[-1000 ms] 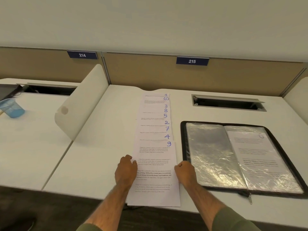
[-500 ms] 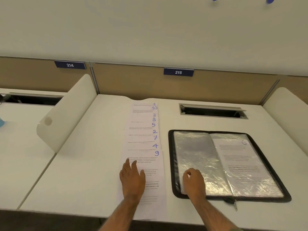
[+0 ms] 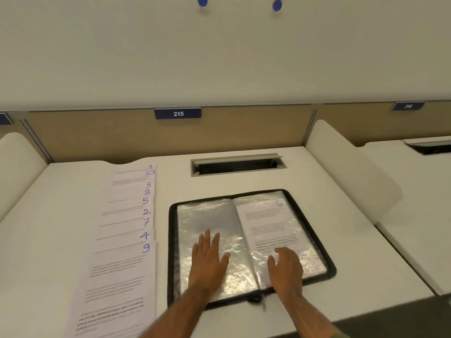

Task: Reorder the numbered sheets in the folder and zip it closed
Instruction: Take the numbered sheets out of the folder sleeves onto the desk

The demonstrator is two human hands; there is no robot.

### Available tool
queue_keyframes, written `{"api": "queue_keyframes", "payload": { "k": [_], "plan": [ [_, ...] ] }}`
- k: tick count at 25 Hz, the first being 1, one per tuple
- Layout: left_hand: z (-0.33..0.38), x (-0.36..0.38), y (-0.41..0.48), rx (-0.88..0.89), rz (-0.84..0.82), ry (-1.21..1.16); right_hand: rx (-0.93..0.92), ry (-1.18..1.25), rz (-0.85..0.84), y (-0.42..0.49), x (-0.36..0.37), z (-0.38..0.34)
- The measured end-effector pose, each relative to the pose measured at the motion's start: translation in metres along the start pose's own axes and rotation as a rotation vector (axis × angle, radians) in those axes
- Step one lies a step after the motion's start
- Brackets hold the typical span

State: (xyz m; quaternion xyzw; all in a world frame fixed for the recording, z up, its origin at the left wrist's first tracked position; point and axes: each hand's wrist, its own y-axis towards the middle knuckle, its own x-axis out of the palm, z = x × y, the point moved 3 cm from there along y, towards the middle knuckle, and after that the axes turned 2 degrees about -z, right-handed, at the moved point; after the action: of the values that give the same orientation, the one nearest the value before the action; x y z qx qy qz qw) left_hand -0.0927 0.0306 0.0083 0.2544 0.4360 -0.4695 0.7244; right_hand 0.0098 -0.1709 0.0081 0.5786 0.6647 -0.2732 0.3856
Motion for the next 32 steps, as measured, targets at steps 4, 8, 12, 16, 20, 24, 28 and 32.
{"api": "queue_keyframes", "payload": {
  "k": [4, 8, 12, 16, 20, 24, 28, 32],
  "plan": [
    [0.061, 0.042, 0.05, 0.057, -0.108, 0.141, -0.098, -0.172, -0.115, 0.086, -0.023, 0.04],
    [0.093, 0.081, 0.085, 0.055, -0.203, 0.268, -0.138, -0.297, -0.285, 0.151, -0.036, 0.07],
    [0.104, 0.091, 0.107, -0.014, -0.218, 0.281, -0.223, -0.265, -0.392, 0.181, -0.03, 0.076],
    [0.105, 0.095, 0.134, -0.031, -0.245, 0.301, -0.278, -0.301, -0.49, 0.212, -0.017, 0.076],
    [0.118, 0.1, 0.153, 0.045, -0.262, 0.351, -0.306, -0.302, -0.569, 0.25, -0.007, 0.071],
    [0.129, 0.108, 0.164, 0.111, -0.284, 0.36, -0.318, -0.284, -0.618, 0.289, 0.007, 0.065],
    [0.128, 0.114, 0.17, 0.109, -0.265, 0.339, -0.312, -0.185, -0.609, 0.309, 0.015, 0.058],
    [0.133, 0.117, 0.166, 0.069, -0.246, 0.327, -0.264, 0.081, -0.56, 0.311, 0.018, 0.059]
  ]
}}
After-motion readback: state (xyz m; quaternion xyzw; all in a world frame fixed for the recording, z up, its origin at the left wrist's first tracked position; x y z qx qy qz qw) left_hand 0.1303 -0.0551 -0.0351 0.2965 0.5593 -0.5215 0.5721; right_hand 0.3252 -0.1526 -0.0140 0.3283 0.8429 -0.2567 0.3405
